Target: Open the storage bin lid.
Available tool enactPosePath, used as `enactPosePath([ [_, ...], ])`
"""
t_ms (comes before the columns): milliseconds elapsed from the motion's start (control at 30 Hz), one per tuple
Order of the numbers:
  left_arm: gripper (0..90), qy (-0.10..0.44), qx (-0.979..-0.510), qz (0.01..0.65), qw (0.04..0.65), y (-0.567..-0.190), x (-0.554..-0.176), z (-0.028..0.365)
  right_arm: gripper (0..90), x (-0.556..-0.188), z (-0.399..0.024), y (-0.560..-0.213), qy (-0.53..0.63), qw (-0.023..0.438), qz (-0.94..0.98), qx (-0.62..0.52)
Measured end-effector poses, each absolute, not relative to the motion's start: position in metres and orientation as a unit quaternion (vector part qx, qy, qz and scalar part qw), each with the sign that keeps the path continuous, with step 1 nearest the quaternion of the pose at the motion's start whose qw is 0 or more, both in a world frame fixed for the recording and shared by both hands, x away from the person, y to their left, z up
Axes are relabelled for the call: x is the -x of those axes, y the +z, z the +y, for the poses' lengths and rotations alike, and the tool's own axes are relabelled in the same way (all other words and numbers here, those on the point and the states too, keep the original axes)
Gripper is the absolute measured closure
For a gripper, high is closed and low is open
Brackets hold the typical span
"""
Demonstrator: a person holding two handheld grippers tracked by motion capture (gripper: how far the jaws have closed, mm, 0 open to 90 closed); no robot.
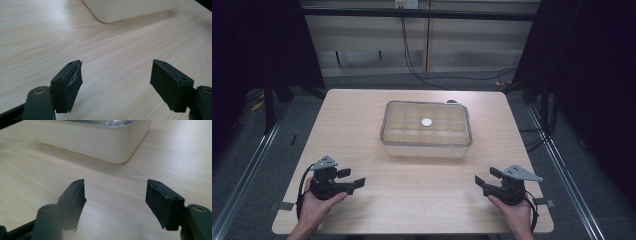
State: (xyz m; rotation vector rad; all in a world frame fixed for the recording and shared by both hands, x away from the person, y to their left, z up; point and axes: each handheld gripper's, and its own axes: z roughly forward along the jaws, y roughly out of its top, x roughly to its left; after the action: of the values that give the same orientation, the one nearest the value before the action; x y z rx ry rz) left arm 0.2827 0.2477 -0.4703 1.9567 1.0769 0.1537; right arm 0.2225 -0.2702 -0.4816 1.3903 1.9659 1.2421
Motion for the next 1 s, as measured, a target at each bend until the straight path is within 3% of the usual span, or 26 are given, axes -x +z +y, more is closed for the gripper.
enactPosePath([
  [467,21.5,0.057,-0.804,0.388,0.447,-0.465,-0.280,0.234,39.3,-0.227,-0.256,-0.472,0.466,0.196,0.710,-0.490],
  [567,25.5,0.057,-0.803,0.390,0.448,-0.461,-0.283,0.236,33.5,-0.231,-0.258,-0.466,0.455,0.174,0.715,-0.501],
  [800,26.5,0.073,-0.798,0.393,0.450,-0.452,-0.293,0.234,35.4,-0.236,-0.257,-0.458,0.462,0.160,0.723,-0.489],
  [900,33.5,0.081,-0.793,0.393,0.459,-0.443,-0.298,0.233,35.9,-0.240,-0.260,-0.450,0.466,0.153,0.724,-0.485],
  [1000,32.6,0.085,-0.783,0.397,0.471,-0.434,-0.306,0.231,34.1,-0.248,-0.263,-0.439,0.470,0.150,0.725,-0.480],
])
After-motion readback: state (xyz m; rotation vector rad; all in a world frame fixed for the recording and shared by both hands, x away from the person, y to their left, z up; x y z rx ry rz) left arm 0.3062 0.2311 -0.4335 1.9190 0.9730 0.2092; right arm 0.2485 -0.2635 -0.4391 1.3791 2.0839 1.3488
